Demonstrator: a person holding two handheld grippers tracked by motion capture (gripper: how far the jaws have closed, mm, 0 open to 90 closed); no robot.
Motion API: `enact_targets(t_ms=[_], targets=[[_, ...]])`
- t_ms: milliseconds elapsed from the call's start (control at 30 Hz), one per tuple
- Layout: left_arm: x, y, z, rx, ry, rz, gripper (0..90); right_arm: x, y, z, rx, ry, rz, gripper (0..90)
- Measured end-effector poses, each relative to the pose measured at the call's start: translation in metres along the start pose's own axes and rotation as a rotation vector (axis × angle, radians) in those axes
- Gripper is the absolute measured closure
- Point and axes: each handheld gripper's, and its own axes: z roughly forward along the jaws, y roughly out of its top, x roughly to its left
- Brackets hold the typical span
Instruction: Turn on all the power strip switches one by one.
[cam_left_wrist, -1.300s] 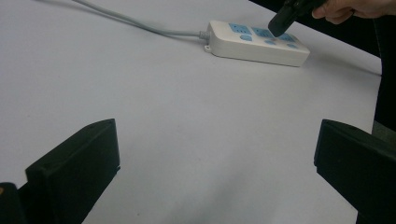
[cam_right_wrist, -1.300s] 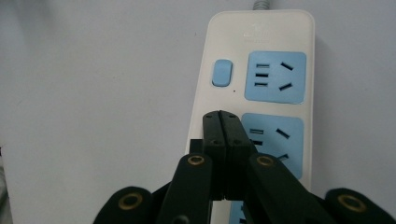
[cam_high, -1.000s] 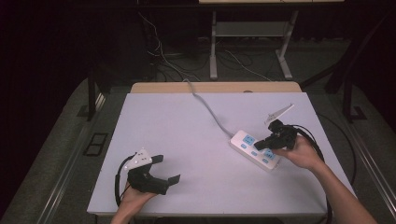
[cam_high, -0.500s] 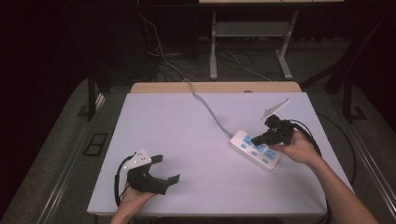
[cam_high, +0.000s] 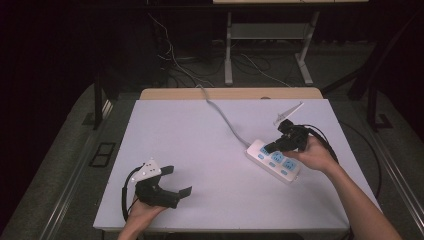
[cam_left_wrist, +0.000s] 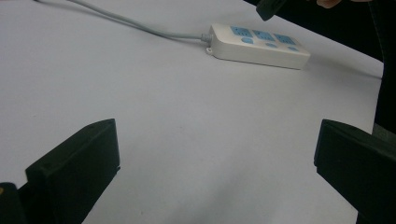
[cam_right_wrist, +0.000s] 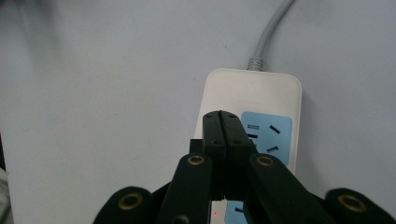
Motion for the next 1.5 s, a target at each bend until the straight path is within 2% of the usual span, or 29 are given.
enact_targets(t_ms=[200, 833, 1133, 1500], targets=[[0.0, 0.0, 0.0, 0.0, 0.001, -0.002, 0.0, 0.001, 0.002, 0.008, 0.013, 0.007, -0.002, 89.7], [0.0, 0.0, -0.001, -0.002, 0.004, -0.002, 0.0, -0.006, 0.003, 0.023, 0.01, 0.022, 0.015, 89.7], [0.001, 0.0, -0.001, 0.0, 0.004, 0.0, 0.0, -0.005, 0.003, 0.031, 0.029, 0.034, 0.012, 89.7], [0.0, 0.0, -0.001, 0.0, 0.003, 0.001, 0.0, -0.006, 0.0, 0.033, 0.011, 0.026, 0.013, 89.8]])
